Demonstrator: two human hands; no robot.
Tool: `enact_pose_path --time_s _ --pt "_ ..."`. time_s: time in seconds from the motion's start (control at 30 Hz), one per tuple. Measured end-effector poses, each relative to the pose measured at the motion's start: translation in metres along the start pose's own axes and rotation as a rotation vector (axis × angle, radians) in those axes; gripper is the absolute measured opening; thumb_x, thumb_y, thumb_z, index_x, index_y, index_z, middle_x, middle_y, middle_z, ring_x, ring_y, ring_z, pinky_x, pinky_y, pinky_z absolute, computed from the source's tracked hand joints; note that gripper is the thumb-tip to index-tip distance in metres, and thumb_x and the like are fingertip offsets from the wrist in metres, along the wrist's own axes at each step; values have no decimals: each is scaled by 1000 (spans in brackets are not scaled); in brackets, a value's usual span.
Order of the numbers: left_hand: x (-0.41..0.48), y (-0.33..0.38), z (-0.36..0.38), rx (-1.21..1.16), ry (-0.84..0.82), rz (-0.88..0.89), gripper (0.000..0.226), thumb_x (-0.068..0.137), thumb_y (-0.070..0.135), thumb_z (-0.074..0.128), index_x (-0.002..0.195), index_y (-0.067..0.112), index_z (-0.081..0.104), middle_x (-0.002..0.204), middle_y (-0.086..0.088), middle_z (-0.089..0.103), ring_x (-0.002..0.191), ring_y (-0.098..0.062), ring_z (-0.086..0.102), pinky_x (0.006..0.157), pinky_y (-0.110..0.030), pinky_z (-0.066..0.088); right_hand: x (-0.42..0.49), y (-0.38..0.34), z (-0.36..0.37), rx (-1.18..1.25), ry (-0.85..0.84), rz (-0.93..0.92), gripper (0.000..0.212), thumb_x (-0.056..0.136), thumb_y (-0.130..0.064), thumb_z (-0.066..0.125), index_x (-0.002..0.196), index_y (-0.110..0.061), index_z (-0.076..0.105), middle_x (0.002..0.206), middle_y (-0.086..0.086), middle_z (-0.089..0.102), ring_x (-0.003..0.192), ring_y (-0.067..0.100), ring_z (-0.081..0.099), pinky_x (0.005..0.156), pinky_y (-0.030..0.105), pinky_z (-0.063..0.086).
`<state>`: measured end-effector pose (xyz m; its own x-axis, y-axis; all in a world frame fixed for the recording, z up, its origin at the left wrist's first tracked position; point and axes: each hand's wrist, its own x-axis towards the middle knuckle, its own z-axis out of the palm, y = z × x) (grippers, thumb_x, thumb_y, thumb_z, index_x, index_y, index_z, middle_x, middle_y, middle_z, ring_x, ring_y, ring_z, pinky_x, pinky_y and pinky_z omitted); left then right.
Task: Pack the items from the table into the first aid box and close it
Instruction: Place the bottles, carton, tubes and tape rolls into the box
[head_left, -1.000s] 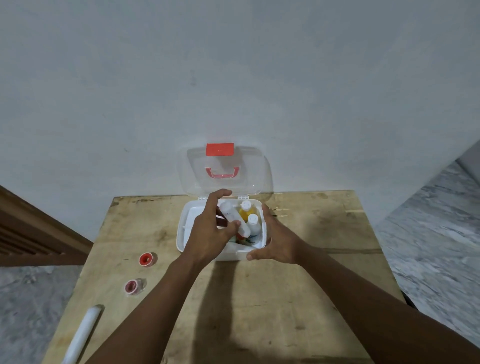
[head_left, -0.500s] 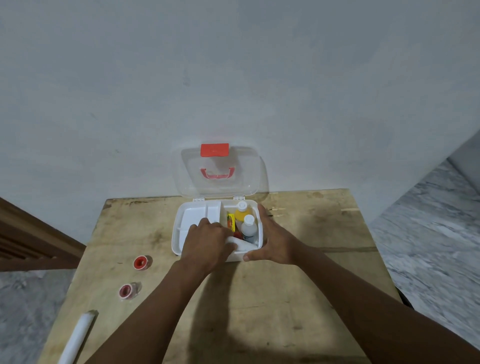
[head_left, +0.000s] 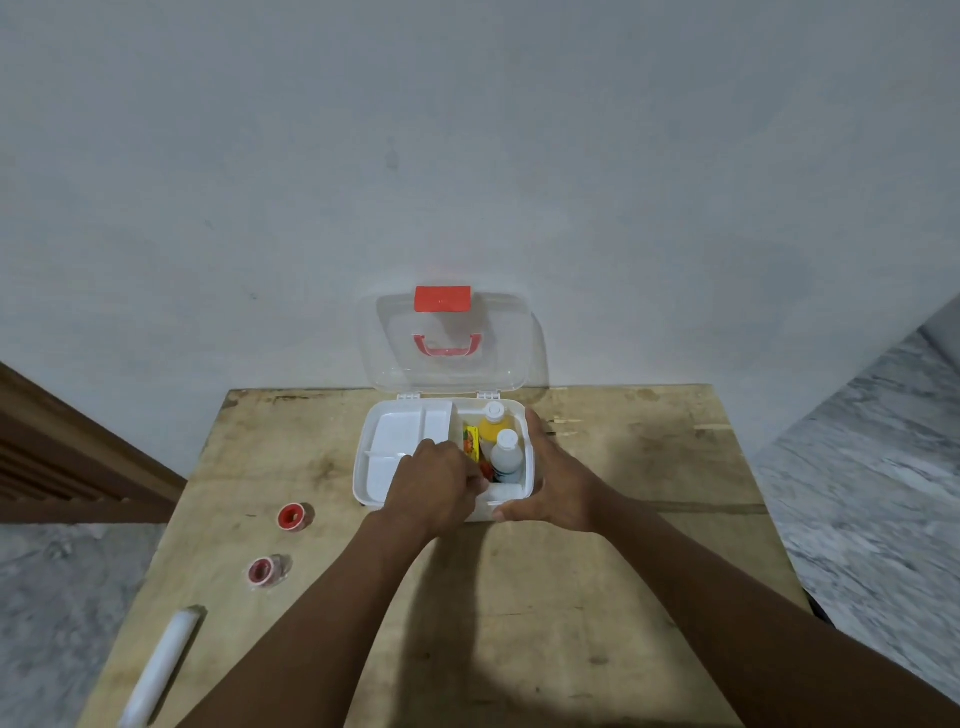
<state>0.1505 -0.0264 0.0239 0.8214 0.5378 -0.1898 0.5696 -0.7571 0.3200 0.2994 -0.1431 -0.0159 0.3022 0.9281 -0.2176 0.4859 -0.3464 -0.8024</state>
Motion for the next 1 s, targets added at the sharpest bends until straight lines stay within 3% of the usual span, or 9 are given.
enact_pose_path --time_s 0.13,0.2,0.3,0.43,0.5,0.7,0.8,0.9,1.0 --pt "-8 -5 5 -165 130 -3 25 96 26 58 111 22 78 110 -6 65 103 -23 59 91 -32 47 8 8 4 23 17 14 135 50 -61 90 151 -42 1 149 -19 35 138 15 41 108 46 44" --pt "-16 -8 8 -271 266 -33 24 96 21 60 113 17 76 106 -6 64 101 -23 59 89 -29 45 8 5 5 15 30 30 137 48 -67 87 151 -43 -1 152 -17 32 140 15 38 109 46 43" --pt "-33 -14 11 -378 459 -159 27 96 16 60 120 15 72 112 -4 64 98 -21 63 85 -26 48 8 2 11 29 53 13 121 54 -63 87 146 -47 8 146 -19 38 134 14 45 107 43 46" --pt "-64 -27 20 -447 592 -335 31 95 13 59 124 15 68 121 -2 62 96 -18 64 82 -24 46 12 16 20 27 111 59 139 46 -78 80 149 -47 -7 156 -15 28 140 21 40 107 53 42" --pt "-82 -38 29 -426 589 -396 32 93 11 59 124 15 67 121 -3 61 100 -19 63 82 -22 43 14 22 20 18 110 55 140 46 -78 80 150 -46 -9 158 -13 25 142 21 37 109 52 40" --pt "-144 -76 50 -323 502 -593 33 91 9 61 124 8 66 128 -15 59 123 -32 56 96 -39 47 12 18 17 -3 97 27 142 46 -73 84 148 -47 -10 157 -10 29 140 22 40 110 53 38" --pt "-174 -104 49 -273 475 -651 34 92 9 61 125 7 65 125 -16 60 114 -34 59 93 -39 47 7 10 16 4 86 4 132 51 -69 85 144 -51 -6 154 -10 32 137 22 43 110 54 39" --pt "-199 -140 43 -204 391 -664 41 91 12 62 132 8 61 130 -17 56 114 -34 59 95 -38 47 -4 -11 17 28 64 -17 114 63 -51 87 139 -53 2 146 -11 38 129 19 47 109 48 40" --pt "-214 -176 40 -124 245 -654 54 90 17 66 142 19 51 138 -17 47 121 -36 52 96 -44 50 -10 -26 21 53 62 -64 110 76 -19 82 148 -34 0 134 -18 33 123 5 40 103 34 37"
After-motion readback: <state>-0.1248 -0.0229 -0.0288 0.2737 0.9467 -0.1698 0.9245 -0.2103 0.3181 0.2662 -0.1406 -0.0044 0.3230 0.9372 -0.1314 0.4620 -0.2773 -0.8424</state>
